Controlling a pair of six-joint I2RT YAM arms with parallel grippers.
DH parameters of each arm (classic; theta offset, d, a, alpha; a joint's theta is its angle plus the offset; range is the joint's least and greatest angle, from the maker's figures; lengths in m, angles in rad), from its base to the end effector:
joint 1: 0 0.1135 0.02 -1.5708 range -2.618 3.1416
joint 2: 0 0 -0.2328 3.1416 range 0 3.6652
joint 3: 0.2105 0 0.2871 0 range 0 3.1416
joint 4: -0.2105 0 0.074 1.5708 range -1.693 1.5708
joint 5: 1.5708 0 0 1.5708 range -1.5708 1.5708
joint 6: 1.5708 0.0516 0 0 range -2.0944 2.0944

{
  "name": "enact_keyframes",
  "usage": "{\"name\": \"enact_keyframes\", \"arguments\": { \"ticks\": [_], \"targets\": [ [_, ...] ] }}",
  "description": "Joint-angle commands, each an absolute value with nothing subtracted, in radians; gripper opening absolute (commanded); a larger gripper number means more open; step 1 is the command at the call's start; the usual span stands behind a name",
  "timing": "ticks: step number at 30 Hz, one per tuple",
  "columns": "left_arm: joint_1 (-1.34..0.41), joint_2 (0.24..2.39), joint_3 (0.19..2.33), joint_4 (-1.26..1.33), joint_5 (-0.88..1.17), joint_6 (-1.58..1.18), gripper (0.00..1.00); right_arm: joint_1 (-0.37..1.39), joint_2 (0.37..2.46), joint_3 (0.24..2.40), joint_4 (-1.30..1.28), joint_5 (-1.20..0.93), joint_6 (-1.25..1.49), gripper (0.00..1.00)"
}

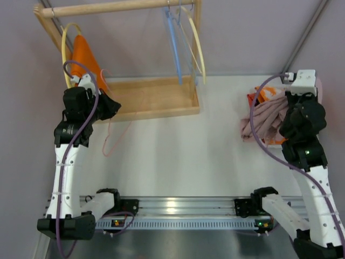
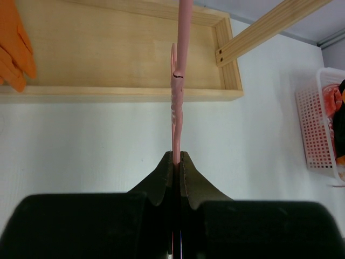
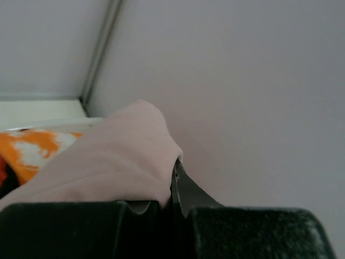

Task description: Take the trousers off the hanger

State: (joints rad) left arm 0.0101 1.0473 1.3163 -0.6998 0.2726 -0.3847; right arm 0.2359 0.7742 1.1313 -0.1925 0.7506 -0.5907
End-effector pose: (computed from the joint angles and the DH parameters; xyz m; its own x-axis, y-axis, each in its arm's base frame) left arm 0.2709 -0.0112 0.3959 -0.4752 -0.3662 -0.8000 0.0610 0.8933 -0.4452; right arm 0.2084 0.0139 0.4489 -0.1369 -0.4518 -0.8816 0.4902 0.7425 -0.4566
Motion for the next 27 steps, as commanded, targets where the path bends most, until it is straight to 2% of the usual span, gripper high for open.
{"name": "enact_keyframes", "arguments": {
  "ticks": [1, 4, 11, 21, 27],
  "targets": [
    [0.005, 0.997, 1.348, -0.634, 0.282, -0.351, 0.0, -0.045, 0.851, 1.258, -0.199, 0.556, -0.47, 0.0],
    [0.006, 0.985, 1.361, -0.632, 0.281, -0.341, 0.0, -0.232, 0.943, 1.318, -0.232, 0.448, -0.404, 0.0],
    [0.006, 0.968, 1.358, -0.632, 0.273, -0.336, 0.0, -0.38, 1.086, 1.379, -0.27, 0.336, -0.408, 0.0],
    [0.006, 0.959, 1.382, -0.632, 0.293, -0.341, 0.0, -0.379, 1.414, 1.491, -0.23, 0.227, -0.272, 0.0],
    [0.006, 0.969, 1.43, -0.632, 0.293, -0.322, 0.0, -0.267, 1.586, 1.569, -0.247, 0.233, -0.218, 0.0]
  ]
}}
